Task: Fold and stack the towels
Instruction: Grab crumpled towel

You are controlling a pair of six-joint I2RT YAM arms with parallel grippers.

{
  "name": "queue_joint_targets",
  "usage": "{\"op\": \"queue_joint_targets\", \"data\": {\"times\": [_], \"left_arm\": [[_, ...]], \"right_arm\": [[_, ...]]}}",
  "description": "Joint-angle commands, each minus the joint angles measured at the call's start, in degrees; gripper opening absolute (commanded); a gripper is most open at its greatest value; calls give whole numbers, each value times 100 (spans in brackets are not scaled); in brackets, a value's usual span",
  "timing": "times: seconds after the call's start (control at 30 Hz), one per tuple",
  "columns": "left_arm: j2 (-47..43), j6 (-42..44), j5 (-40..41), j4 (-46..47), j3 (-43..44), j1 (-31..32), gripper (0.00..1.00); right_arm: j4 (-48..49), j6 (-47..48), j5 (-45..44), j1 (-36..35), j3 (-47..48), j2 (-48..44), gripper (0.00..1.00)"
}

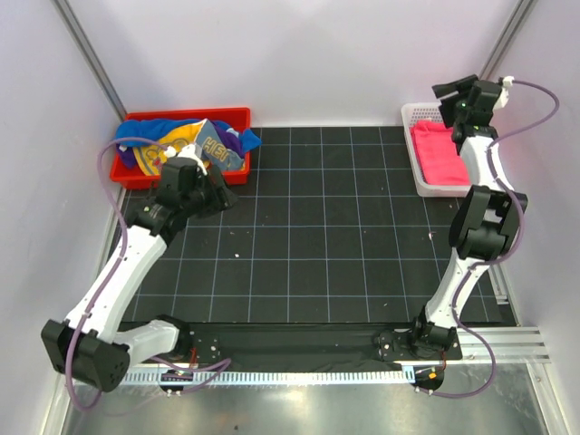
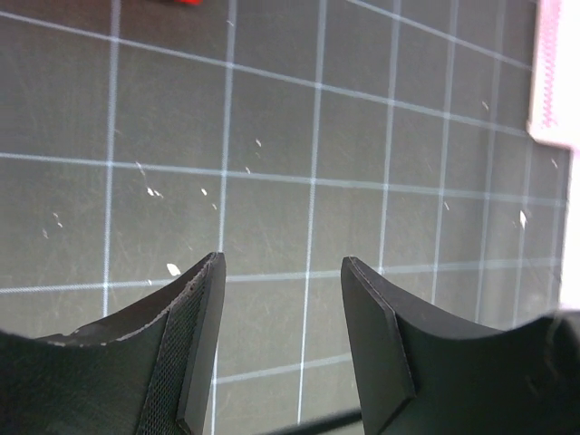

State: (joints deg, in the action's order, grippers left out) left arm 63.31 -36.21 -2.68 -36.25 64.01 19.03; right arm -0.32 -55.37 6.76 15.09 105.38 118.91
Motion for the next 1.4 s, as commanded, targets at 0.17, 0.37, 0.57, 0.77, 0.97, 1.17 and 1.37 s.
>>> {"op": "queue_joint_targets", "data": {"times": [0.17,0.37,0.57,0.77,0.97,1.17,1.37], "left_arm": [[1365,-290,1707,382,1173,-39,61],[2973,-273,2527,592,2438,-407,63],[4732,-177,2473,418,4178,-681,61],[6201,-290,2535,224,5498,-760,60],[6817,-624,2605,-75,5992,-778,56],[6862,-721,2694,-84,5957,-787,46],[6800,-748,2746,-137,5790,-786,20]], "right_arm": [[-232,632,-149,-1279,-1535,-1615,69],[-354,1290,-587,-2404,-2662,-2354,69],[-224,1494,-528,-2827,-3497,-2724,68],[-232,1731,-334,-2880,-3937,-2926,68],[-215,1723,-202,-2880,-3973,-2865,67],[-153,1679,-114,-2889,-4008,-2821,65],[-153,1653,-52,-2889,-4008,-2777,62]]}}
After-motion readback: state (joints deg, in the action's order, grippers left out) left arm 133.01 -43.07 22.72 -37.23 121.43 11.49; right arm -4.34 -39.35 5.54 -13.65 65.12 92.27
